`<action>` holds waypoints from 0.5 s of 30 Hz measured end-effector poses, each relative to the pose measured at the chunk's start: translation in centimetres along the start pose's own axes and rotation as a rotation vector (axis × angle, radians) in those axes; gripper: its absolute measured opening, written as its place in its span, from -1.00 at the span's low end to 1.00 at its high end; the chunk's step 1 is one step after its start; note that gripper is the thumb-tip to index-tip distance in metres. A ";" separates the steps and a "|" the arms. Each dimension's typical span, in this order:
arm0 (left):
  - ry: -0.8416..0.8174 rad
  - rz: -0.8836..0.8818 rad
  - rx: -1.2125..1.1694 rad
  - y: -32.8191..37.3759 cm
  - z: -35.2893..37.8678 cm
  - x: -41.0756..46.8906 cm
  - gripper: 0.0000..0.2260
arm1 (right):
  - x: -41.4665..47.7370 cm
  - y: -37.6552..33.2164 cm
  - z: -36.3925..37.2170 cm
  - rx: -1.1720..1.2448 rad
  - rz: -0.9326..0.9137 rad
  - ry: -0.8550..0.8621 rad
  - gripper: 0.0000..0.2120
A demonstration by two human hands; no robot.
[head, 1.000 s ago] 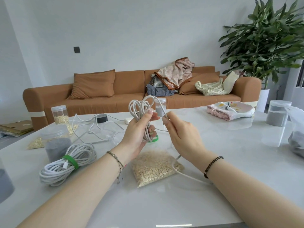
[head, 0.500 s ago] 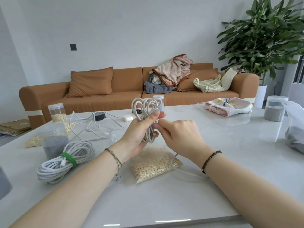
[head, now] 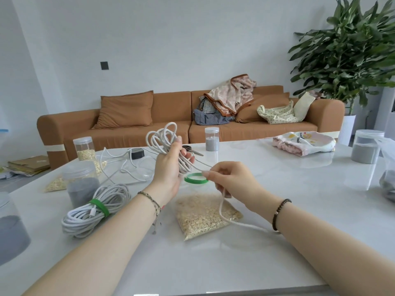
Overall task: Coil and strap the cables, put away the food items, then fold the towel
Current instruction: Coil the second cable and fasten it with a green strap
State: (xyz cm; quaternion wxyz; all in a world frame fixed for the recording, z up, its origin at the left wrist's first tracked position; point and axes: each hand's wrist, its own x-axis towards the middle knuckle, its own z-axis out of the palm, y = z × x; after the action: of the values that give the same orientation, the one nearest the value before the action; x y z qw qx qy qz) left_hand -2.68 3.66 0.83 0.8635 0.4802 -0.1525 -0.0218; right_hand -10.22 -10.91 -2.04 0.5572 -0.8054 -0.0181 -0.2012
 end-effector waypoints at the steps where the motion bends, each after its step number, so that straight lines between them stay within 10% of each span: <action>1: 0.036 0.029 -0.016 0.2 -0.2 0.4 -0.71 | -0.1 -0.2 0.0 0.138 0.035 -0.052 -0.80; 6: 0.170 0.099 0.053 0.0 -1.3 1.1 -0.67 | -0.6 -1.2 0.2 0.505 0.083 -0.233 -0.81; 15: -0.019 -0.148 -0.224 0.5 -0.3 -0.2 -0.76 | -1.2 -0.5 -0.3 -0.456 -0.225 -0.260 -0.82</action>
State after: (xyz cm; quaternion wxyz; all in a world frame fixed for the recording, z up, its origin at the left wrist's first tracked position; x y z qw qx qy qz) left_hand -2.82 4.17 1.09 0.9064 0.3904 -0.1214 -0.1067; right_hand -11.49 -10.73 -1.90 0.3286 -0.9220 -0.1331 -0.1556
